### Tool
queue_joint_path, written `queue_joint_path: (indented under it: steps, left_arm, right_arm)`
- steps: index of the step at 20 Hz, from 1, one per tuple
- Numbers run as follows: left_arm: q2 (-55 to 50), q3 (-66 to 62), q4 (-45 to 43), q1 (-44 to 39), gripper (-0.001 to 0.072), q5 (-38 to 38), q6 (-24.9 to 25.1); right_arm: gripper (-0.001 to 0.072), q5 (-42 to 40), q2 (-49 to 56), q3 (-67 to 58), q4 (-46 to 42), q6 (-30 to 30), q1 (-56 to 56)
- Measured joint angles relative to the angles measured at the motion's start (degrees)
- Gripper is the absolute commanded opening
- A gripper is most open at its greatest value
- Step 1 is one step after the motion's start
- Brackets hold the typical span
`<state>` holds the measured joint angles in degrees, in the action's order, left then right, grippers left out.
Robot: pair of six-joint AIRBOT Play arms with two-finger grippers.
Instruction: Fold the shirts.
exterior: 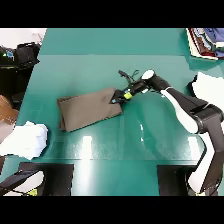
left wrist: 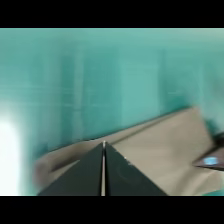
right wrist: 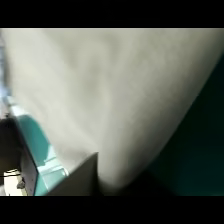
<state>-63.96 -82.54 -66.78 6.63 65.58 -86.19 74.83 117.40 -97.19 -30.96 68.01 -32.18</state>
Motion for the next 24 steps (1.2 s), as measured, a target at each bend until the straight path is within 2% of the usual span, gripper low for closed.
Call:
queue_joint_path:
  steps: [5, 9, 12, 15, 19, 24]
  left_arm:
    - [0.0, 0.0, 3.8, -1.0, 0.0029, 0.0, 0.9]
    - [0.0, 0.0, 4.9, -6.0, 0.003, -0.7, 1.2]
    - [0.0, 0.0, 5.1, -10.6, 0.003, -2.2, 1.2]
    - [0.0, 0.0, 5.4, -13.9, 0.003, -3.9, 1.2]
    - [0.0, 0.0, 5.8, -15.5, 0.003, -5.9, 1.2]
    - [0.0, 0.0, 6.0, -15.9, 0.003, -8.1, 0.8]
  right_arm:
    - [0.0019, 1.4, 1.7, -10.3, 0.5, 0.2, -0.7]
    - [0.0019, 2.6, 0.5, -17.3, 0.5, 3.6, 5.4]
    - [0.0019, 1.2, -4.3, -16.7, -2.4, 5.7, 13.3]
    - [0.0019, -0.3, -10.6, -14.3, -9.6, 8.0, 23.3]
    - [0.0019, -3.9, -18.1, -11.7, -16.5, 9.6, 37.8]
    - [0.0019, -7.8, -22.1, -10.8, -19.3, 12.1, 52.7]
